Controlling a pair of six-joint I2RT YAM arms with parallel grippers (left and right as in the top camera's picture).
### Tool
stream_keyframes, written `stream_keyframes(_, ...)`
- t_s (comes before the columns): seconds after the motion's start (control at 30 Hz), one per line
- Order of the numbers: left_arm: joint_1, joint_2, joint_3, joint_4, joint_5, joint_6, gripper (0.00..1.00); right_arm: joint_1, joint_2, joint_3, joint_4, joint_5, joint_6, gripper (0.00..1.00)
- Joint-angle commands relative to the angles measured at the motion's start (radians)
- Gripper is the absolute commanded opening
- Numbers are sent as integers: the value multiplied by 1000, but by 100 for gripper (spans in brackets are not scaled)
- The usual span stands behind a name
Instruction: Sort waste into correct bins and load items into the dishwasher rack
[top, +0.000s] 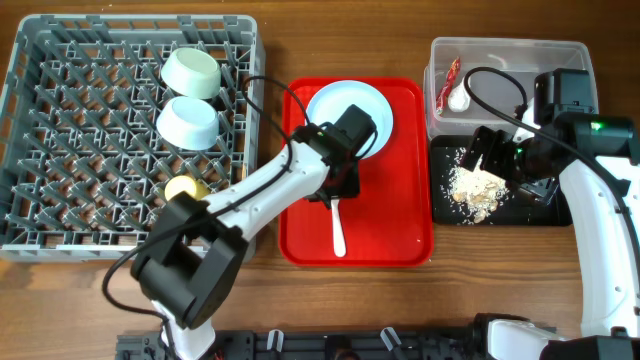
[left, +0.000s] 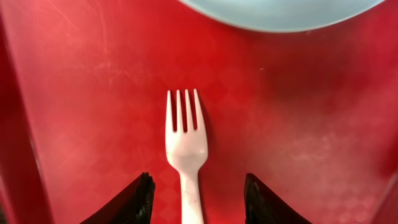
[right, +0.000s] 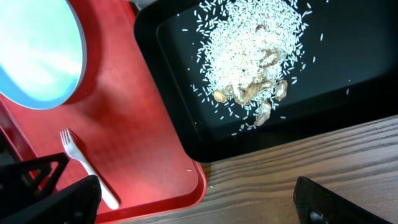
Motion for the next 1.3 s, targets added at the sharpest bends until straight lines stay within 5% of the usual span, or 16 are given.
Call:
stream_keyframes(0.0,-3,67,-6,0,-2,-27,47,0,-17,17,2,14,-3,100)
stream_keyframes(0.83,-3,153,-9,23,-28,-27,52,0,-17,17,-2,14,-3,100)
stream_keyframes(1.03,-3,153,-9,22,-28,-27,28,0,-17,17,-2,14,-3,100)
stream_keyframes(1.27,-3,153,-9,21,-28,-23,20,0,-17,17,-3,14,-3,100)
